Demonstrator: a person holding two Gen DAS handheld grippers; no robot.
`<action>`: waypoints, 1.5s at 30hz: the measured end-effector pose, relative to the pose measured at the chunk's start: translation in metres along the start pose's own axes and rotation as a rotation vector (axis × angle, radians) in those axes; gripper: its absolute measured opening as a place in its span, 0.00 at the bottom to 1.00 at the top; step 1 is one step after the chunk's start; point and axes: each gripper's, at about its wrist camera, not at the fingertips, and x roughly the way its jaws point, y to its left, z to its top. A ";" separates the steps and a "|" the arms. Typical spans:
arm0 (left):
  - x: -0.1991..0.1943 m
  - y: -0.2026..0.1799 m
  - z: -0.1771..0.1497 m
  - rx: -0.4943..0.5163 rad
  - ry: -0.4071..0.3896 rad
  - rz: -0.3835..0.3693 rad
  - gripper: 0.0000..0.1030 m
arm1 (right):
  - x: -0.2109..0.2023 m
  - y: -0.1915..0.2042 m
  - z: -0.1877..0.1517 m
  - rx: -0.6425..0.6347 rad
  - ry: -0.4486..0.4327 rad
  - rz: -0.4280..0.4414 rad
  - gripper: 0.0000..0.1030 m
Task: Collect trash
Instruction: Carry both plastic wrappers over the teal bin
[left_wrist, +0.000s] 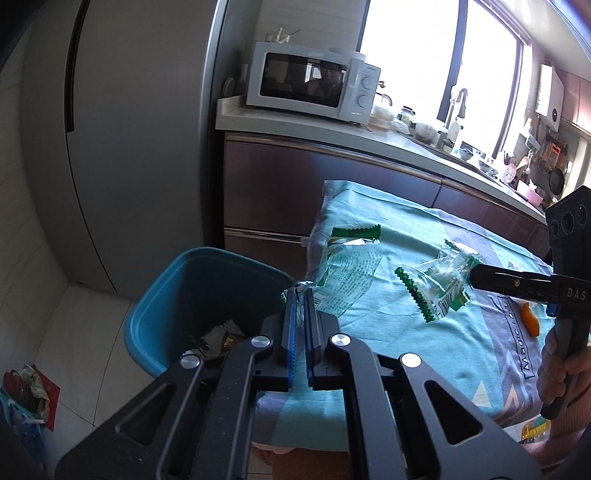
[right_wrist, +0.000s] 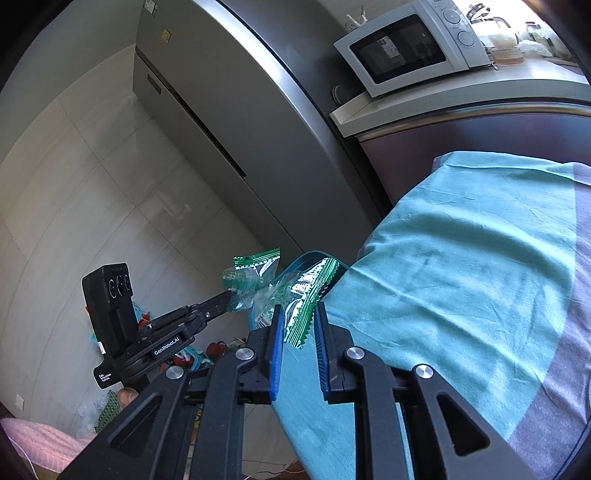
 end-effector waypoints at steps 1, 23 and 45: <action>-0.001 0.003 0.000 -0.003 -0.001 0.006 0.04 | 0.002 0.001 0.001 -0.003 0.004 0.003 0.14; 0.008 0.040 -0.001 -0.064 0.012 0.085 0.04 | 0.045 0.020 0.014 -0.054 0.078 0.033 0.14; 0.026 0.051 -0.005 -0.092 0.037 0.118 0.04 | 0.070 0.027 0.019 -0.066 0.130 0.024 0.14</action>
